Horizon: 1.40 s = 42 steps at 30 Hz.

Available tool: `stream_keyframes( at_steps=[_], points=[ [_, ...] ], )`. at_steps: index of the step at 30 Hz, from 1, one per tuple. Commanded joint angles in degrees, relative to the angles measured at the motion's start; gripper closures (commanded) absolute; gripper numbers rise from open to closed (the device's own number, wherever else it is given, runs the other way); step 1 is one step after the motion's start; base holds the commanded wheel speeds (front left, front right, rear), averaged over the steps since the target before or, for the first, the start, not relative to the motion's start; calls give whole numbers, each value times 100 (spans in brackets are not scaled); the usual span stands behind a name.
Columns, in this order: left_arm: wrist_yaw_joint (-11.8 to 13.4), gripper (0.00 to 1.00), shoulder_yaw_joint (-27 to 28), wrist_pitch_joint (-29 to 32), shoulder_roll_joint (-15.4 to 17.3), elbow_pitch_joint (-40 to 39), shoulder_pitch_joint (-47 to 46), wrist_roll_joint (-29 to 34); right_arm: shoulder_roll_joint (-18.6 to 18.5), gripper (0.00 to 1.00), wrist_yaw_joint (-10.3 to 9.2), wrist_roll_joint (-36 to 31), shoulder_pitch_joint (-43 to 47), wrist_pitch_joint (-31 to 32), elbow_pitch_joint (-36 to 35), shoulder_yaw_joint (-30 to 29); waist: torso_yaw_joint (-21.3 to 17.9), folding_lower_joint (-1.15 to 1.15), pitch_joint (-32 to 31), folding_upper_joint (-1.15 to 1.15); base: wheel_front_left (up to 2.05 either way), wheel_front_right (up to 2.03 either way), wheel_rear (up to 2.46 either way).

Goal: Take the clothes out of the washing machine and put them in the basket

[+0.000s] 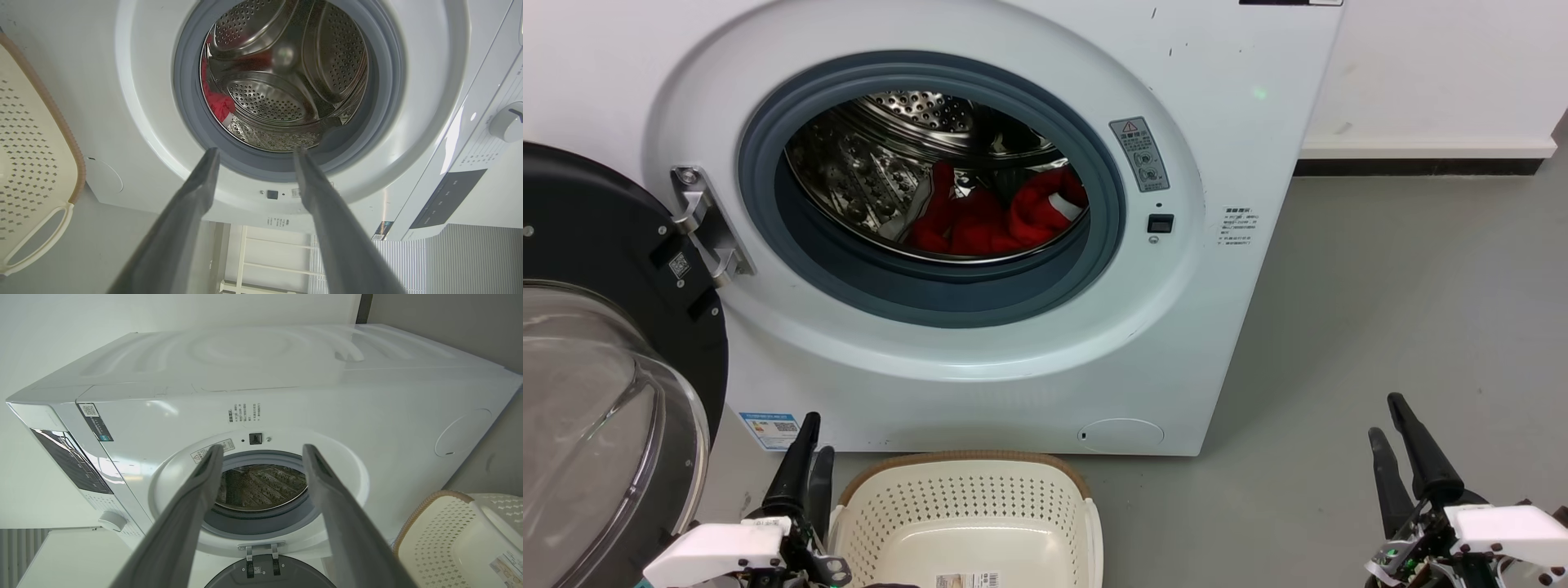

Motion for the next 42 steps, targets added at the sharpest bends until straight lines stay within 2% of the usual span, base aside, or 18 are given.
stream_keyframes(
  at_steps=[1,12,20,26,27,31,42],
  points=[
    [0,0,-17,-81,8,-148,-74,41,-13,0,1,-31,-73,-68,-137,29,-2,0,-5,0,0,0,0],
    [0,0,62,-361,11,-267,67,385,-17,0,1,-285,68,-349,-191,-13,-13,0,-30,0,0,0,0],
    [0,0,322,-563,13,-314,110,932,-20,0,1,-1048,80,-553,-105,-233,-24,0,-50,0,0,0,0],
    [130,0,543,-704,13,-493,115,1565,-22,0,1,-2147,80,-696,-272,-422,-37,0,-58,0,0,0,0],
    [194,0,561,-770,14,-646,134,1818,-23,0,1,-2825,95,-762,-477,-480,-43,0,-59,0,0,0,0],
    [320,0,528,-856,15,-901,178,2252,-24,0,1,-3710,125,-848,-798,-529,-53,0,-58,0,0,0,0],
    [781,0,185,-1075,17,-1669,316,3693,-28,0,2,-5279,227,-1068,-1446,-463,-87,0,-57,0,0,0,0]
  ],
)
